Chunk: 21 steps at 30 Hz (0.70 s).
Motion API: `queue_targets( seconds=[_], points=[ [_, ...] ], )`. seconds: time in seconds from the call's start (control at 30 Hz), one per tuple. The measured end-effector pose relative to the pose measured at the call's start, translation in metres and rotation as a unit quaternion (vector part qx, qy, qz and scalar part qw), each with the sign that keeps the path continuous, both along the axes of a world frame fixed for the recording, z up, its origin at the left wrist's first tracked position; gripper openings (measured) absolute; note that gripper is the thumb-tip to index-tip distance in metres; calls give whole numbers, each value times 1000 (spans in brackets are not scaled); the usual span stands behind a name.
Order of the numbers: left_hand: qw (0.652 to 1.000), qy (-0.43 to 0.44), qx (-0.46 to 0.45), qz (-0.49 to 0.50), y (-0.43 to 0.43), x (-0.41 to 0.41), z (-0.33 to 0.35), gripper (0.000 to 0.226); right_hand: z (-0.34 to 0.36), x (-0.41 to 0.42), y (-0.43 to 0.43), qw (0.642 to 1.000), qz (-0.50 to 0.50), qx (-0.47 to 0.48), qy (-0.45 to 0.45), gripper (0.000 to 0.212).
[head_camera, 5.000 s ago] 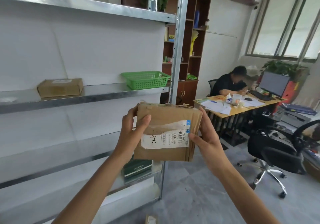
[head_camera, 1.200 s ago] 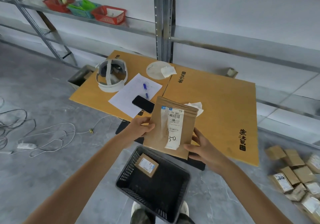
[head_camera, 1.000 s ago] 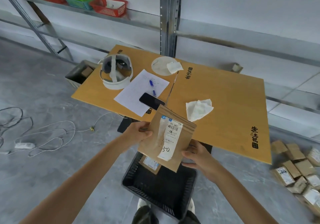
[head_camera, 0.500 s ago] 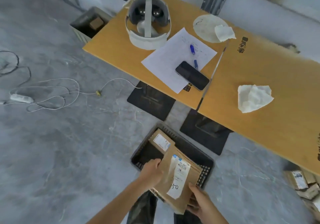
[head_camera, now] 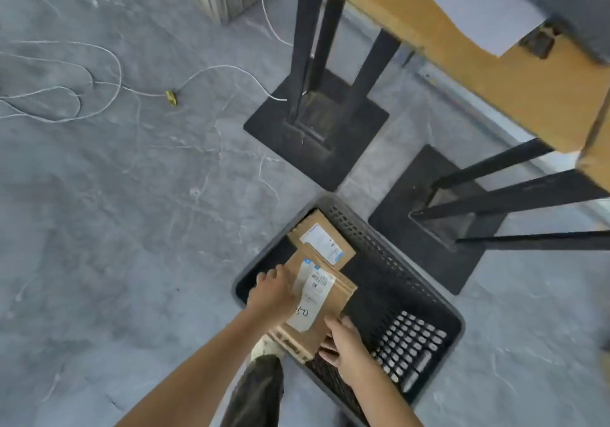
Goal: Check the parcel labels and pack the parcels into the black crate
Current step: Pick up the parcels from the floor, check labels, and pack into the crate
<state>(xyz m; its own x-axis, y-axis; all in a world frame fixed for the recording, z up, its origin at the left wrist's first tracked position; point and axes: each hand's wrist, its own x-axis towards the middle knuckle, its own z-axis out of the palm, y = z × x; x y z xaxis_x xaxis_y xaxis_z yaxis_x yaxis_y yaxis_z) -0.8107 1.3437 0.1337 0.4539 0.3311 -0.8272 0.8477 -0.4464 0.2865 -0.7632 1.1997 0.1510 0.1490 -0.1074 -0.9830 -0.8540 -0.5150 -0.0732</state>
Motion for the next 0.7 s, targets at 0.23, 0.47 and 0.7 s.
queue_targets(
  seconds=[0.23, 0.47, 0.7],
  points=[
    [994, -21, 47, -92, -13, 11, -94, 49, -116, 2, 8, 998, -17, -26, 49, 41],
    [993, -26, 59, -95, 13, 7, -146, 79, -172, -8, 29, 997, -56, 42, -13, 42],
    [958, 28, 120, -259, -19, -16, -159, 87, -201, -29, 56, 990, 16, -36, -132, 44]
  ],
)
